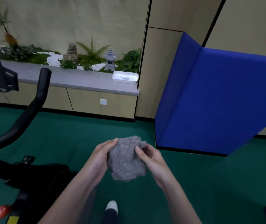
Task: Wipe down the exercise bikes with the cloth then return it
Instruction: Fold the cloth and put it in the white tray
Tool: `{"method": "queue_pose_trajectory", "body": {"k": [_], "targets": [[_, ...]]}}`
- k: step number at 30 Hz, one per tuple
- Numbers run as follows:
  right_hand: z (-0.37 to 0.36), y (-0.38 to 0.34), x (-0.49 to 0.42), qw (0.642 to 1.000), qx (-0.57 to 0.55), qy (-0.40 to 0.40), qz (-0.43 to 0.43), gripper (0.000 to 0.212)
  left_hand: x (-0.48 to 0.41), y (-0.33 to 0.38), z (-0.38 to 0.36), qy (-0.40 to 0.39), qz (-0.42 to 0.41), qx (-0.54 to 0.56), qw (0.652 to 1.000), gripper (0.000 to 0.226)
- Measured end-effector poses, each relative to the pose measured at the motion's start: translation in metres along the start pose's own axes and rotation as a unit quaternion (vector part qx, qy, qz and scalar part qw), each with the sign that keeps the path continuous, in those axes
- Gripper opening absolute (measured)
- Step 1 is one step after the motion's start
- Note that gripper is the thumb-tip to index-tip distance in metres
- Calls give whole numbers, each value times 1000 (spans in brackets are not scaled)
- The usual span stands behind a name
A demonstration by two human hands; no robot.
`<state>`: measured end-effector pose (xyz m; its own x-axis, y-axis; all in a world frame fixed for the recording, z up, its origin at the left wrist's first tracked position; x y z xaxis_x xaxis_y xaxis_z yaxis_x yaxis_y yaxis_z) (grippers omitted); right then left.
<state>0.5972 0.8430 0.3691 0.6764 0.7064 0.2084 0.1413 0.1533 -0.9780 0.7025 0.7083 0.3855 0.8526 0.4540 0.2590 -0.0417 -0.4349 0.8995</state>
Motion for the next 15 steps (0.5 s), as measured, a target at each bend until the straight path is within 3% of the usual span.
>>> {"method": "queue_pose_trajectory", "body": {"k": [3, 10, 15], "targets": [[-5, -18, -52, 998, -43, -40, 2, 51, -49, 19, 4, -4, -6, -9, 1000, 41], [-10, -60, -169, 991, -29, 68, 113, 36, -163, 73, 15, 41, -49, -59, 996, 32], [-8, -80, -229, 986, -29, 57, 153, 32, -215, 96, 26, 69, -83, -72, 992, 29]]}}
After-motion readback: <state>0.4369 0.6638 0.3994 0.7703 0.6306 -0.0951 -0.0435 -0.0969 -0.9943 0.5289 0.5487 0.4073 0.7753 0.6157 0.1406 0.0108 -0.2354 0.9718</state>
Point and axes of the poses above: each hand's wrist, its own x-axis away from the middle knuckle, its own z-axis out of the back of the hand, y = z × x, the point moved 3 cm from there along -x, towards the middle knuckle, and after that the axes turned 1 degree about x, right-handed, at the moved point
